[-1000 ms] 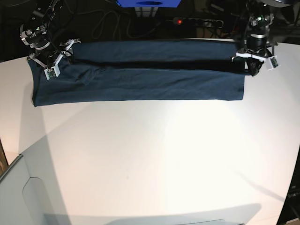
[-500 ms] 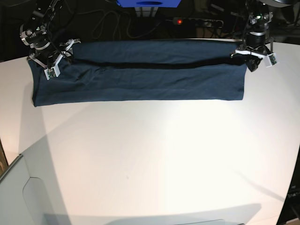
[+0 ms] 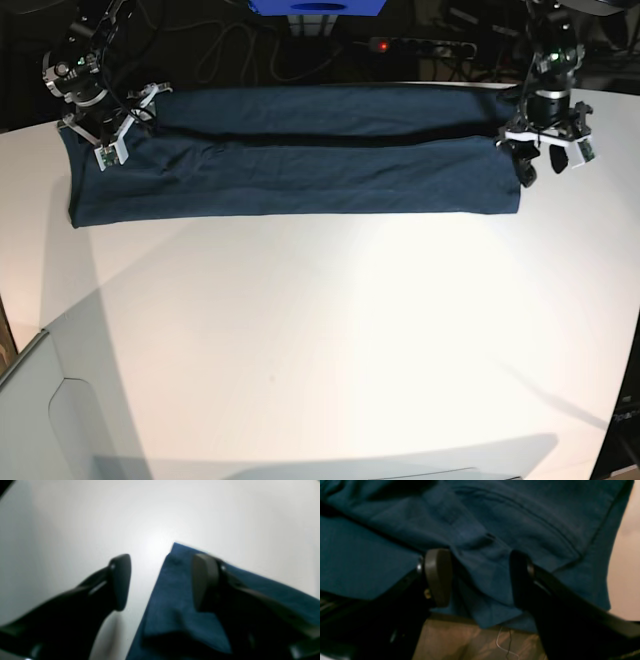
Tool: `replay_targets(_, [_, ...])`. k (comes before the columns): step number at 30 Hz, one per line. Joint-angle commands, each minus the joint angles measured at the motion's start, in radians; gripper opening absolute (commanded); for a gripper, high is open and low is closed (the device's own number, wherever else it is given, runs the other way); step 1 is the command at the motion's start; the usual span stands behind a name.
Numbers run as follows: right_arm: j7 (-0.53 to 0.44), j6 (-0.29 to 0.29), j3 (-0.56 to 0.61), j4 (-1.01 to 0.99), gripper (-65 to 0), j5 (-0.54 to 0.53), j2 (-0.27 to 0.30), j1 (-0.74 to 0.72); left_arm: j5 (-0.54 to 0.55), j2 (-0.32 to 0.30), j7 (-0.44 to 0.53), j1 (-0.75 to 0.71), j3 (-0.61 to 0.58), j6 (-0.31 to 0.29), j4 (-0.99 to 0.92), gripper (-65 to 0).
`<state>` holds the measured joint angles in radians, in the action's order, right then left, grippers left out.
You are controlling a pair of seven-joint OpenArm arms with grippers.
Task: Fold the T-shirt properly
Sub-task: 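Adjust the left gripper's grasp on the other end of the strip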
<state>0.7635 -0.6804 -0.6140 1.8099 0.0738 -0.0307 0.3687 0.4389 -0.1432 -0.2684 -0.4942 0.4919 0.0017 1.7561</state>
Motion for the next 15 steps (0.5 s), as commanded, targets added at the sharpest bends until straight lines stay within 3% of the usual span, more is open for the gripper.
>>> replay_targets(1, [-0.016,-0.018,-0.004,0.02,-30.7,-0.015,0.01,0.0,0.004,-0.008,0.022,0.001,0.004,-0.001,-0.005,-27.4])
replay_targets(15, [-0.014,-0.018,-0.007,0.02,-30.7,-0.015,0.01,-0.013,0.005,-0.006,0.024,-0.018,-0.048,-0.002,-0.123,-27.5])
